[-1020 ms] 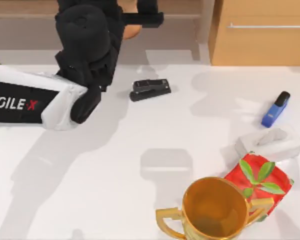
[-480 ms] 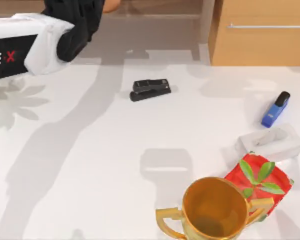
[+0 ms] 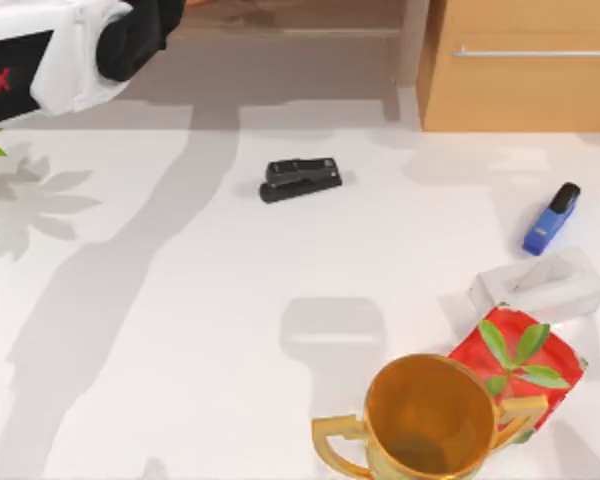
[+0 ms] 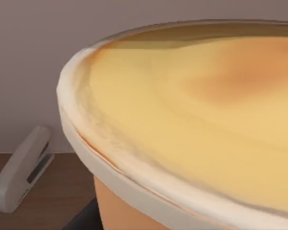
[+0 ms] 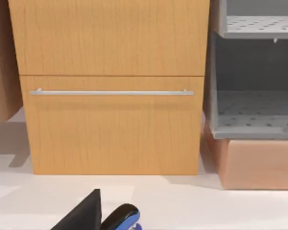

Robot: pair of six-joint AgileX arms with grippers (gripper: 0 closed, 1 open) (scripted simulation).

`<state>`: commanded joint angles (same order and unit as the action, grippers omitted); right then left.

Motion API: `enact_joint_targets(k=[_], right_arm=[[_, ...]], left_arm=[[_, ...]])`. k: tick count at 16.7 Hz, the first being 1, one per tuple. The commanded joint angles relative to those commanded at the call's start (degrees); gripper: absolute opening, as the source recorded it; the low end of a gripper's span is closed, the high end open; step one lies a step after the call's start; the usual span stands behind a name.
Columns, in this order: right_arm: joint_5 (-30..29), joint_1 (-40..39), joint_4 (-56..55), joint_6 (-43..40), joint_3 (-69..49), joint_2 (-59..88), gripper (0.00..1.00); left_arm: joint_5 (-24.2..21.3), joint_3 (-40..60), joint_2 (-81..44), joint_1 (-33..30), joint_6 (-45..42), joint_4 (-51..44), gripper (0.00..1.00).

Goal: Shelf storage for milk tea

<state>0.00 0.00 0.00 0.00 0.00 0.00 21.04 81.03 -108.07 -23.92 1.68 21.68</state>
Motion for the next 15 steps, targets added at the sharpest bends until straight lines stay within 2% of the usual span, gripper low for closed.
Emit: enact_joint_targets(k=[15], right_arm=[[0.0,0.0,0.0,0.0,0.0,0.0,1.0]], left_arm=[[-2.0,6.0,-9.4,1.9,-0.1,3.5,0.0]])
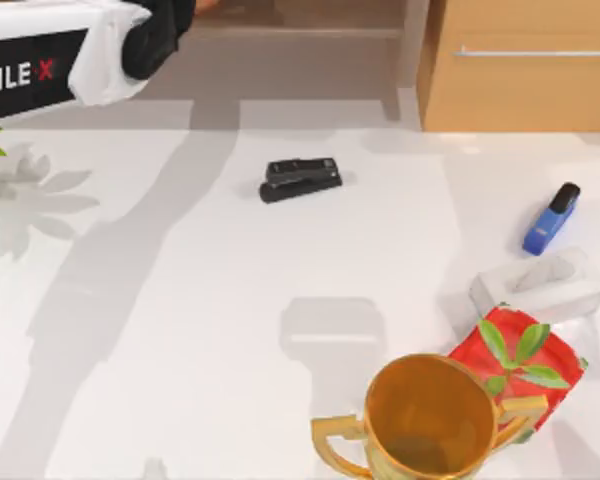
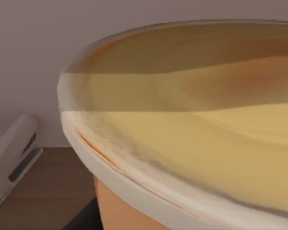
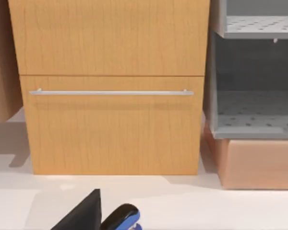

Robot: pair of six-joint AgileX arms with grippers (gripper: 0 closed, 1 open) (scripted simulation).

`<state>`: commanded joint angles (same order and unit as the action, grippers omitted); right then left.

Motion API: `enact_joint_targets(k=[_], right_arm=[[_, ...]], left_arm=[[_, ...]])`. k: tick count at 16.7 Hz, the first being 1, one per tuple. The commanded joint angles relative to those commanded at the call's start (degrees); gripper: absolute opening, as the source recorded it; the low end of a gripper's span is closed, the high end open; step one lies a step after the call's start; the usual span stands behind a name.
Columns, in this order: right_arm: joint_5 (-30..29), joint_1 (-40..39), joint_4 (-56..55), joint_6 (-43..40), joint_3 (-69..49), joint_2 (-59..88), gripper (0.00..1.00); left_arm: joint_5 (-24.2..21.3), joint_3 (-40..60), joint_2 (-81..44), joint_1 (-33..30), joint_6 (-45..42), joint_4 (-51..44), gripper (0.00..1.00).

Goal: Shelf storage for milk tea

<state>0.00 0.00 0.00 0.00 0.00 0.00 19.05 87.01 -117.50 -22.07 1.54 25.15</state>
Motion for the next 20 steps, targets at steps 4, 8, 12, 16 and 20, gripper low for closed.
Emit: enact_joint_targets(k=[4,8,12,16,20], right_arm=[[0.0,0.0,0.0,0.0,0.0,0.0,1.0],[0.0,0.0,0.0,0.0,0.0,0.0,1.0],[0.0,0.0,0.0,0.0,0.0,0.0,1.0],[0.0,0.0,0.0,0.0,0.0,0.0,1.0],[0.0,0.0,0.0,0.0,0.0,0.0,1.0]], left_arm=[[0.0,0.0,0.0,0.0,0.0,0.0,0.23],[0.0,0.0,0.0,0.0,0.0,0.0,0.53],[0.0,0.0,0.0,0.0,0.0,0.0,0.83],[0.0,0.0,0.0,0.0,0.0,0.0,1.0],[0.0,0.0,0.0,0.0,0.0,0.0,1.0]])
